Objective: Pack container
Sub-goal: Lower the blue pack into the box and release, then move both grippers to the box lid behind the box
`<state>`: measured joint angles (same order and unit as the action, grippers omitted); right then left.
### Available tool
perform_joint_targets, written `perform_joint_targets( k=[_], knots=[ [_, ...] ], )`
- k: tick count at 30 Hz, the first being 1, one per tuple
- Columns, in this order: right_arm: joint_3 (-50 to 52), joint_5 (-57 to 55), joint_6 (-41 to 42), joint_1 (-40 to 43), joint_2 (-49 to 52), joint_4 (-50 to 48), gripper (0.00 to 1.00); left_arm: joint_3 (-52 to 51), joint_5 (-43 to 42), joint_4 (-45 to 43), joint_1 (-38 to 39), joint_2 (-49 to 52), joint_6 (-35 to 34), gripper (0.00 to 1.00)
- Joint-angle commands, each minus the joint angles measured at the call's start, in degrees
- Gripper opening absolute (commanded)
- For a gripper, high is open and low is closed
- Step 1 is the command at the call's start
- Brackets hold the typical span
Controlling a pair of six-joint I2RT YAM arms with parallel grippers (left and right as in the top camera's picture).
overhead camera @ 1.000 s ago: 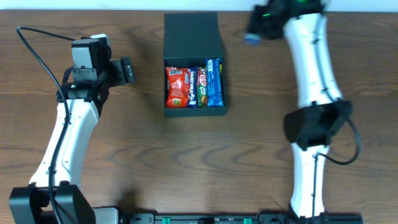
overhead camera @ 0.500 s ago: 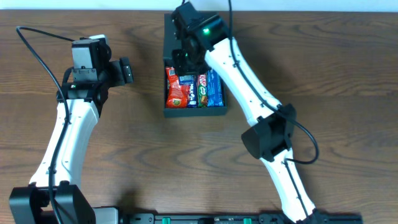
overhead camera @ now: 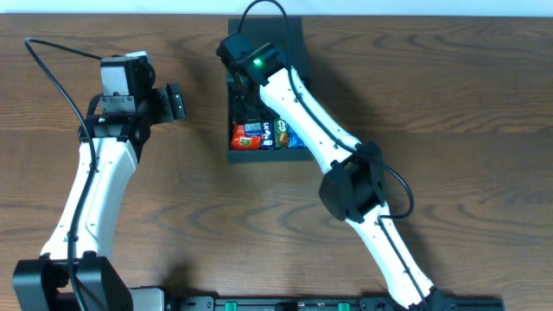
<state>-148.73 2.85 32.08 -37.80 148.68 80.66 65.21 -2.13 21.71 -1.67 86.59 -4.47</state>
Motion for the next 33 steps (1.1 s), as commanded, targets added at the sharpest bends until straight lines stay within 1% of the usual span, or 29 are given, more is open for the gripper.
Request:
perform_joint_targets(
  k=[1, 2, 3, 4, 6, 7, 9, 10, 12, 16, 18, 19, 20, 21, 22, 23, 24, 25, 26, 27, 28, 29, 30, 31, 32, 33],
  knots=[
    [0.1, -1.4, 1.8, 0.1, 0.3, -0.1, 0.01, -0.3, 1.0, 0.1, -0.3, 0.3, 0.6, 0.95],
    [0.1, -1.5, 1.8, 0.1, 0.3, -0.1, 0.1, -0.3, 1.0, 0.1, -0.3, 0.3, 0.6, 0.95],
    [0.1, -1.5, 1.7, 0.1, 0.3, 0.0, 0.25, -0.3, 1.0, 0.1, -0.3, 0.3, 0.6, 0.95],
    [0.1, -1.5, 1.7, 0.0, 0.3, 0.0, 0.43, -0.3, 1.0, 0.1, -0.3, 0.3, 0.6, 0.95],
    [0.1, -1.3, 1.7, 0.0, 0.3, 0.0, 0.52, -0.3, 1.0, -0.1, -0.3, 0.3, 0.6, 0.96],
    [0.1, -1.3, 1.5, 0.0, 0.2, 0.0, 0.59, -0.3, 1.0, -0.3, -0.3, 0.3, 0.6, 0.95],
    [-0.1, -1.3, 0.6, 0.3, -0.2, 0.2, 0.7, -0.3, 0.6, -1.3, -0.3, 0.3, 0.6, 0.95],
    [-0.2, -1.3, 0.0, 0.6, -0.5, 0.2, 0.72, -0.3, -0.2, -2.1, -0.3, 0.3, 0.6, 0.95],
    [-0.2, -1.3, 0.0, 1.4, -1.7, 0.2, 0.73, -0.3, -2.9, -3.7, -0.3, 0.3, 0.6, 0.95],
    [-0.2, -1.4, -0.1, 3.9, -6.2, -0.7, 0.73, -0.3, -9.1, -6.3, -0.3, 0.3, 0.6, 0.95],
    [-0.2, -1.5, -1.5, 5.5, -8.5, -1.9, 0.72, -0.3, -11.5, -7.3, -0.3, 0.3, 0.6, 0.95],
    [-0.2, -1.8, -2.3, 6.5, -9.7, -2.8, 0.7, -0.3, -12.4, -7.7, -0.3, 0.3, 0.6, 0.96],
    [-0.2, -2.7, -2.6, 7.5, -10.9, -3.6, 0.69, -0.3, -13.0, -8.2, -0.3, 0.3, 0.6, 1.0],
    [-0.2, -3.8, -2.6, 8.4, -11.7, -4.3, 0.71, -0.3, -13.0, -8.6, -0.3, 0.3, 0.6, 1.0],
    [-0.2, -5.7, -2.6, 9.7, -12.6, -5.1, 0.75, -0.3, -12.9, -9.5, -0.2, 0.3, 0.6, 0.94],
    [-0.2, -7.5, -2.6, 10.8, -13.1, -5.7, 0.76, -0.3, -13.0, -10.5, -0.2, 0.3, 0.5, 0.91],
    [-0.2, -8.7, -3.0, 11.8, -13.3, -6.1, 0.75, -0.3, -12.9, -11.4, -0.2, 0.3, -0.1, 0.87],
    [-0.2, -9.4, -4.4, 13.1, -13.3, -6.4, 0.72, -0.3, -12.9, -12.5, -0.2, 0.3, -1.4, 0.83],
    [-0.2, -9.6, -5.3, 14.1, -13.3, -6.4, 0.65, -0.3, -12.9, -13.6, -0.2, 0.3, -3.4, 0.79],
    [-0.2, -9.5, -5.4, 15.3, -13.2, -6.3, 0.52, -0.3, -12.7, -14.6, -0.2, 0.3, -5.9, 0.7],
    [-0.2, -9.5, -5.4, 16.6, -13.0, -6.1, 0.33, -0.3, -12.7, -15.8, -0.2, 0.3, -8.5, 0.55],
    [-0.2, -9.4, -5.3, 17.4, -13.0, -5.9, 0.14, -0.3, -12.7, -16.8, -0.2, 0.3, -10.3, 0.47],
    [-0.2, -9.4, -5.3, 18.2, -13.0, -5.9, 0.02, -0.3, -12.7, -17.9, -0.2, 0.4, -11.4, 0.34],
    [-0.2, -9.5, -5.3, 18.9, -13.0, -6.2, 0.02, -0.3, -12.6, -18.7, -0.2, 0.5, -12.5, 0.15],
    [-0.2, -9.6, -5.4, 19.4, -13.0, -6.5, 0.02, -0.3, -12.5, -19.0, -0.2, 0.5, -13.4, 0.06],
    [-0.2, -10.2, -5.4, 19.8, -13.0, -6.6, 0.01, -0.3, -12.5, -19.3, -0.2, 0.5, -13.6, 0.06]
  ],
)
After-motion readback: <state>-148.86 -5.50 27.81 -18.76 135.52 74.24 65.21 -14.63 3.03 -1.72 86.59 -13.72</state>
